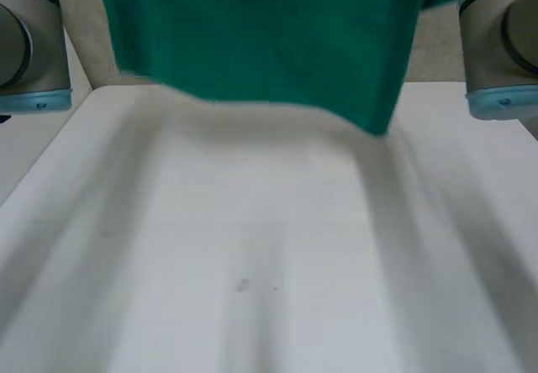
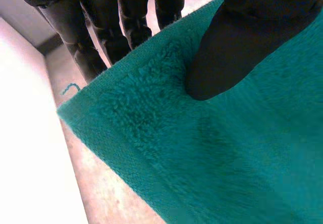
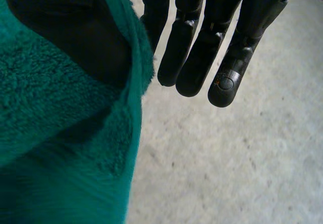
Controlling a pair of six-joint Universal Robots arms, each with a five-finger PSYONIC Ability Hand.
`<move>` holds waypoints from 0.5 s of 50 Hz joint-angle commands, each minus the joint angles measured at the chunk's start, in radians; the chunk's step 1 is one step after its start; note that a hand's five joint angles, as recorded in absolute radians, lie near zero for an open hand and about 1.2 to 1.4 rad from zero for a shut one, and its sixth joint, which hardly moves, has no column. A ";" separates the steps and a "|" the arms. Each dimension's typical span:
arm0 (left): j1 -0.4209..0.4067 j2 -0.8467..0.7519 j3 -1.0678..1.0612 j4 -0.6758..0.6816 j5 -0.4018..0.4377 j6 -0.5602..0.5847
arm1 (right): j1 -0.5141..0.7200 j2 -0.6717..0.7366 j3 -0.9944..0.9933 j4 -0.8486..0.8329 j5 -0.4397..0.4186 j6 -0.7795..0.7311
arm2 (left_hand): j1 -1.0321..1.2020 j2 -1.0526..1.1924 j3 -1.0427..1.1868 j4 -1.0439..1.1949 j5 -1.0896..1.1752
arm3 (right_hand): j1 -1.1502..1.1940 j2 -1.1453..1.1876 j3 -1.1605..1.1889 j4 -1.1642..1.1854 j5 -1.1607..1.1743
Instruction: Fold the towel.
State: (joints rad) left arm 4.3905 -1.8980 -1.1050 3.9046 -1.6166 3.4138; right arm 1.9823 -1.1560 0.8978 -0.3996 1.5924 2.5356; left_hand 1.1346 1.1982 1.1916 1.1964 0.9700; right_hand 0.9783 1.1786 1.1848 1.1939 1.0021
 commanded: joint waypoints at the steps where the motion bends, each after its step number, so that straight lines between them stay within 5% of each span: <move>1: 0.033 0.088 -0.286 0.006 -0.013 -0.108 | -0.011 -0.059 0.191 0.172 -0.085 -0.001 | 0.262 0.198 0.205 0.200 0.252 | 0.418 0.218 0.211 0.202 0.220; 8: 0.056 0.091 -0.562 0.007 -0.002 -0.130 | -0.022 -0.060 0.412 0.389 -0.101 0.014 | 0.262 0.198 0.205 0.200 0.252 | 0.418 0.218 0.211 0.202 0.220; 16: 0.067 0.051 -0.733 0.007 0.006 -0.139 | -0.033 0.024 0.556 0.340 -0.158 0.096 | 0.262 0.198 0.205 0.200 0.252 | 0.418 0.218 0.211 0.202 0.220; 23: 0.066 0.046 -0.757 0.007 -0.002 -0.142 | -0.108 0.131 0.578 0.294 -0.163 0.339 | 0.262 0.198 0.205 0.200 0.252 | 0.418 0.218 0.211 0.202 0.220; 25: 0.066 0.050 -0.757 0.007 -0.002 -0.142 | -0.157 0.133 0.593 0.294 -0.161 0.437 | 0.262 0.198 0.205 0.200 0.252 | 0.104 -0.097 -0.103 -0.112 -0.095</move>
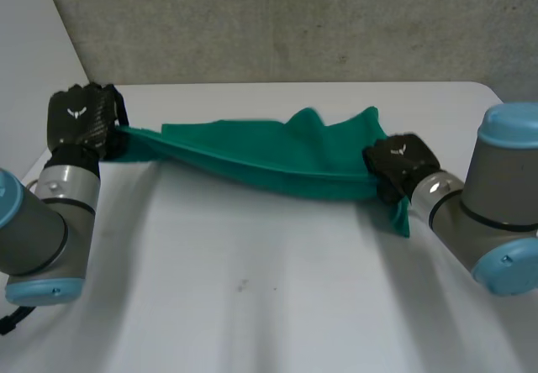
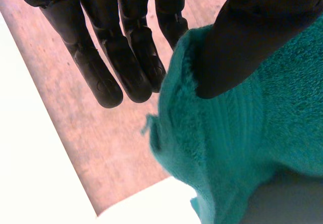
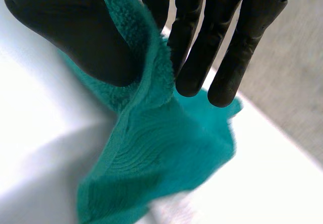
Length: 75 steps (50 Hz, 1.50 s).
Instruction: Fold the towel.
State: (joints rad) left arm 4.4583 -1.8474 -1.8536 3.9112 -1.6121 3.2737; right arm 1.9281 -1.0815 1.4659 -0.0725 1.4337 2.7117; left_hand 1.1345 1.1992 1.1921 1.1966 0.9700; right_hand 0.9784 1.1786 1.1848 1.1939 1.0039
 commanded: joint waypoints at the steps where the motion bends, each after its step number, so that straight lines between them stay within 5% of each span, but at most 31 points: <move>1: -0.002 0.005 -0.009 -0.001 -0.006 -0.002 | -0.113 0.058 0.030 -0.033 -0.003 0.281 | 0.262 0.197 0.204 0.200 0.252 | 0.058 -0.142 -0.148 -0.157 -0.142; 8: -0.002 0.046 -0.022 -0.006 -0.006 -0.022 | -0.173 0.058 0.060 -0.021 0.002 0.381 | 0.262 0.197 0.204 0.200 0.252 | -0.329 -0.529 -0.535 -0.545 -0.529; 17: -0.005 0.050 -0.024 -0.007 -0.006 -0.051 | -0.192 0.066 0.060 -0.021 -0.001 0.431 | 0.262 0.197 0.204 0.200 0.252 | -0.397 -0.597 -0.604 -0.613 -0.597; 22: -0.002 0.053 -0.024 -0.009 -0.006 -0.049 | -0.189 0.072 0.045 -0.020 -0.012 0.474 | 0.262 0.197 0.204 0.200 0.252 | -0.187 -0.387 -0.393 -0.402 -0.387; 23: -0.002 0.057 -0.024 -0.015 -0.006 -0.049 | -0.189 0.072 0.038 -0.020 -0.028 0.482 | 0.262 0.197 0.204 0.200 0.252 | 0.412 0.212 0.205 0.196 0.212; 28: -0.001 0.092 -0.021 -0.085 -0.005 -0.043 | -0.193 0.060 0.028 -0.007 -0.064 0.451 | 0.262 0.197 0.204 0.200 0.252 | 0.418 0.218 0.211 0.202 0.218; 33: 0.001 0.207 -0.006 -0.242 0.003 -0.037 | -0.193 -0.032 0.024 0.022 -0.070 0.353 | 0.262 0.197 0.204 0.200 0.252 | 0.418 0.218 0.211 0.202 0.218; 34: 0.003 0.226 -0.001 -0.268 0.003 -0.036 | -0.198 -0.201 0.022 0.077 -0.079 0.200 | 0.262 0.197 0.204 0.200 0.252 | 0.418 0.218 0.211 0.202 0.218; 36: 0.007 0.269 0.010 -0.325 0.003 -0.036 | -0.205 -0.273 0.021 0.120 -0.079 0.107 | 0.262 0.197 0.204 0.200 0.252 | 0.418 0.218 0.211 0.202 0.218; 45: 0.102 0.467 0.085 -0.641 0.099 -0.008 | -0.218 -0.471 -0.068 0.443 -0.044 -0.347 | 0.262 0.197 0.204 0.200 0.252 | 0.418 0.218 0.211 0.202 0.218; 48: 0.118 0.474 0.088 -0.691 0.132 0.017 | -0.215 -0.482 -0.079 0.522 -0.033 -0.389 | 0.262 0.197 0.204 0.200 0.252 | 0.418 0.218 0.211 0.202 0.218; 53: 0.119 0.412 0.076 -0.721 0.159 0.095 | -0.199 -0.453 -0.067 0.585 -0.029 -0.444 | 0.262 0.197 0.204 0.200 0.252 | 0.418 0.218 0.211 0.202 0.218; 62: 0.093 0.001 0.177 -0.724 0.138 0.237 | -0.064 -0.115 -0.143 0.583 0.108 -0.524 | 0.262 0.197 0.204 0.200 0.252 | 0.418 0.218 0.211 0.202 0.218; 67: 0.056 -0.186 0.373 -0.731 0.091 0.265 | -0.063 0.104 -0.336 0.527 0.152 -0.517 | 0.262 0.197 0.204 0.200 0.252 | 0.418 0.218 0.211 0.202 0.218; 72: 0.021 -0.285 0.663 -0.731 0.021 0.299 | -0.061 0.170 -0.486 0.474 0.163 -0.509 | 0.262 0.197 0.204 0.200 0.252 | 0.418 0.218 0.211 0.202 0.218; 75: 0.013 -0.274 0.802 -0.680 0.021 0.305 | -0.061 0.187 -0.754 0.332 0.194 -0.469 | 0.262 0.197 0.204 0.200 0.252 | 0.418 0.218 0.211 0.202 0.218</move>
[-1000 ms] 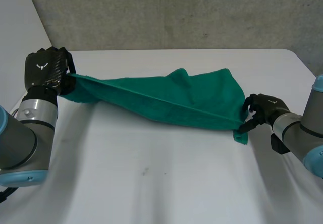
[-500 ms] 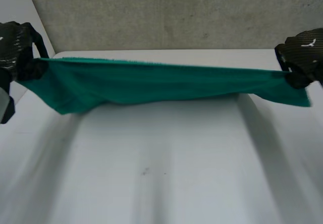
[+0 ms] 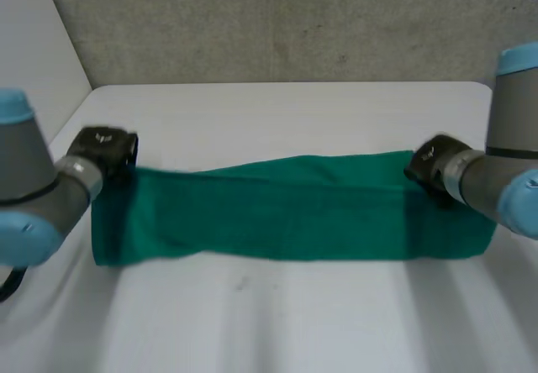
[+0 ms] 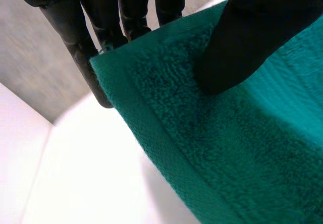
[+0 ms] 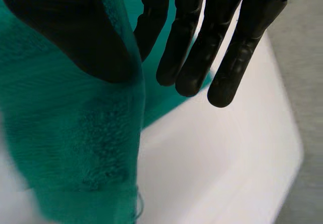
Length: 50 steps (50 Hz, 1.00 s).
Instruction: Fold the towel.
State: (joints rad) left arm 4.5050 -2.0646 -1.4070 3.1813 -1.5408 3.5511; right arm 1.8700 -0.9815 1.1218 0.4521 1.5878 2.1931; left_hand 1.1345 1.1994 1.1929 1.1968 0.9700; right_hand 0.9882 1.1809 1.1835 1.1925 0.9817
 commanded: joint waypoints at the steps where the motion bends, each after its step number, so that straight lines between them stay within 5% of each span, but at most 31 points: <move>1: -0.035 -0.048 0.384 0.084 -0.051 0.023 | -0.003 0.086 -0.454 -0.231 0.044 0.062 | 0.262 0.197 0.203 0.199 0.252 | 0.408 0.215 0.213 0.204 0.240; 8: -0.052 0.113 0.370 0.558 -0.077 -0.038 | 0.006 -0.028 -0.533 -0.631 0.044 0.165 | 0.262 0.197 0.203 0.199 0.252 | 0.408 0.215 0.213 0.204 0.240; 11: -0.052 0.142 0.323 0.600 -0.093 -0.078 | 0.005 -0.124 -0.432 -0.687 0.034 0.165 | 0.262 0.197 0.203 0.199 0.252 | 0.408 0.215 0.213 0.204 0.240; 25: -0.029 0.129 0.043 0.468 -0.090 -0.230 | 0.005 -0.164 -0.045 -0.566 -0.042 0.180 | 0.262 0.197 0.203 0.199 0.252 | 0.408 0.215 0.213 0.204 0.240; 38: -0.030 -0.026 -0.179 0.459 -0.088 -0.224 | -0.006 0.060 0.131 -0.485 -0.069 0.289 | 0.262 0.197 0.203 0.199 0.252 | 0.408 0.215 0.213 0.204 0.240; 48: -0.007 0.176 -0.437 0.278 -0.088 -0.140 | -0.012 -0.067 0.282 -0.160 -0.072 0.107 | 0.262 0.197 0.203 0.199 0.252 | 0.408 0.215 0.213 0.204 0.240; 50: 0.013 0.283 -0.525 0.113 -0.084 -0.040 | -0.011 -0.153 0.352 -0.052 -0.065 0.009 | 0.262 0.197 0.203 0.199 0.252 | 0.408 0.215 0.213 0.204 0.240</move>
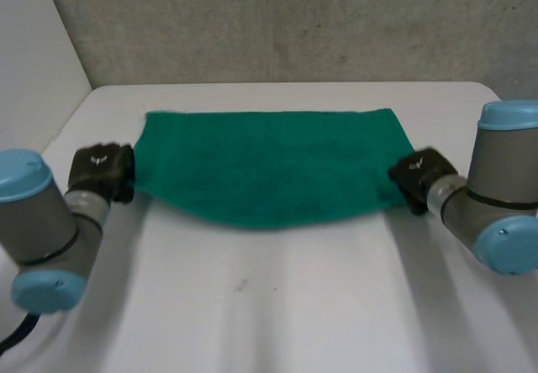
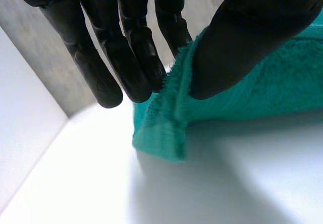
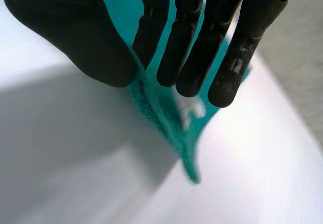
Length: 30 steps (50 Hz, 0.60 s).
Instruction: Fold the towel.
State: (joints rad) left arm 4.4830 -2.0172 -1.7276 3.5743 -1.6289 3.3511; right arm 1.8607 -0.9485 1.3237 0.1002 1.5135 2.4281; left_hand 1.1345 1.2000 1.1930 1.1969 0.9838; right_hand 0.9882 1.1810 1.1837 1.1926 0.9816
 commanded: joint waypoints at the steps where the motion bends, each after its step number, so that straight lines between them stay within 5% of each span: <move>1: 0.039 0.283 -0.248 -0.355 0.017 0.207 | -0.003 -0.237 0.198 0.352 0.011 -0.286 | 0.262 0.196 0.203 0.199 0.238 | 0.408 0.215 0.213 0.204 0.240; 7: 0.042 0.391 -0.317 -0.462 0.081 0.283 | -0.027 -0.320 0.290 0.388 0.014 -0.447 | 0.262 0.196 0.203 0.199 0.238 | 0.408 0.215 0.213 0.204 0.240; 12: 0.059 0.391 -0.270 -0.408 0.124 0.281 | -0.026 -0.315 0.258 0.351 0.011 -0.445 | 0.262 0.196 0.203 0.199 0.238 | 0.408 0.215 0.213 0.204 0.240; 14: 0.058 0.380 -0.256 -0.390 0.123 0.280 | -0.017 -0.256 0.185 0.215 0.014 -0.385 | 0.262 0.196 0.203 0.199 0.238 | 0.408 0.215 0.213 0.204 0.240; 25: 0.024 0.034 0.033 -0.111 0.087 0.271 | -0.012 0.029 -0.121 -0.003 0.016 -0.282 | 0.262 0.196 0.203 0.199 0.238 | 0.408 0.215 0.213 0.204 0.240; 30: 0.005 -0.219 0.333 -0.072 -0.035 0.274 | 0.009 0.167 -0.289 -0.115 0.011 -0.282 | 0.262 0.196 0.203 0.199 0.238 | 0.408 0.215 0.213 0.204 0.240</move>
State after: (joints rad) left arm 4.5092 -1.9776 -1.6961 3.4525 -1.5472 3.6243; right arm 1.8490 -0.9645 1.2530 0.1163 1.5294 2.1348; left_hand 1.1345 1.2001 1.1931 1.1969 0.9838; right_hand 0.9882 1.1810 1.1837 1.1926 0.9816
